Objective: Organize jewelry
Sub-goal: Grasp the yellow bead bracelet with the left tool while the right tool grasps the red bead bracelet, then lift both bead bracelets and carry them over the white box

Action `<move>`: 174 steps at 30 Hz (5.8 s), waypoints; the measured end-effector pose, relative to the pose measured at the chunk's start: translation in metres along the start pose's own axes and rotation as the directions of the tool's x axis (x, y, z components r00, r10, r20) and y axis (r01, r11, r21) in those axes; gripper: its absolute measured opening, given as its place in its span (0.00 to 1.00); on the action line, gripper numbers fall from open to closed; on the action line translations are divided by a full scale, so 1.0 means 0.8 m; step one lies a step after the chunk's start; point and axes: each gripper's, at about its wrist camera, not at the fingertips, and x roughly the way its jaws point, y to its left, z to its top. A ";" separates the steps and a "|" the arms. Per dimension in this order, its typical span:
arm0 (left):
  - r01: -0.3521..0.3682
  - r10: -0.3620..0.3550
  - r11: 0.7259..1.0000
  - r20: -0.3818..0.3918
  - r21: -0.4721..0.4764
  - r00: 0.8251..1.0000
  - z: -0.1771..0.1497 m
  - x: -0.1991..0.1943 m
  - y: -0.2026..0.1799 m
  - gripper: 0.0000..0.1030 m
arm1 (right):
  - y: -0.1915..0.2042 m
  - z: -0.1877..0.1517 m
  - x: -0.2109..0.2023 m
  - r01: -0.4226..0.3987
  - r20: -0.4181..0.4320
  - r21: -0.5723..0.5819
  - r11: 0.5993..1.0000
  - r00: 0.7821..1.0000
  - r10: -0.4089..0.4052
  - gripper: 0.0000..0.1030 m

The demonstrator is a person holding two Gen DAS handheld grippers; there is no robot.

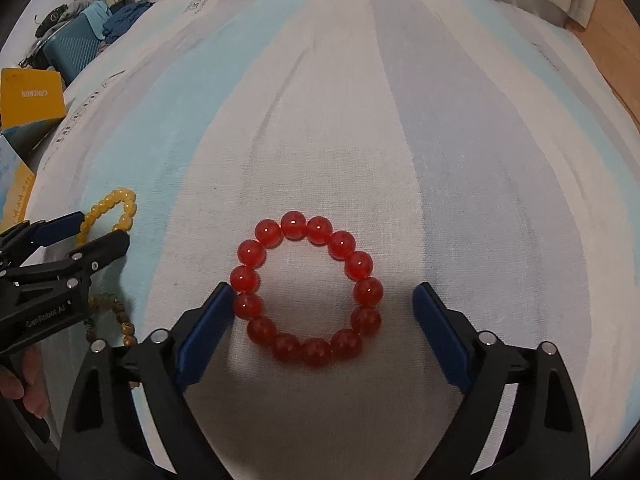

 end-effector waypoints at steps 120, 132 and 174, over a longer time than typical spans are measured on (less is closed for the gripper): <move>-0.015 0.016 0.999 0.032 -0.037 0.999 -0.017 -0.123 0.035 0.08 | 0.037 -0.003 -0.140 -0.061 0.127 0.001 0.998 0.990 0.061 0.12; -0.028 0.033 0.998 0.075 -0.064 0.997 -0.029 -0.181 0.071 0.08 | 0.077 0.003 -0.161 -0.052 0.137 -0.002 0.999 0.989 0.052 0.12; -0.151 0.210 0.922 0.134 -0.358 0.968 -0.114 -0.387 0.349 0.08 | 0.416 0.036 -0.284 -0.187 0.213 -0.293 0.938 0.943 0.254 0.12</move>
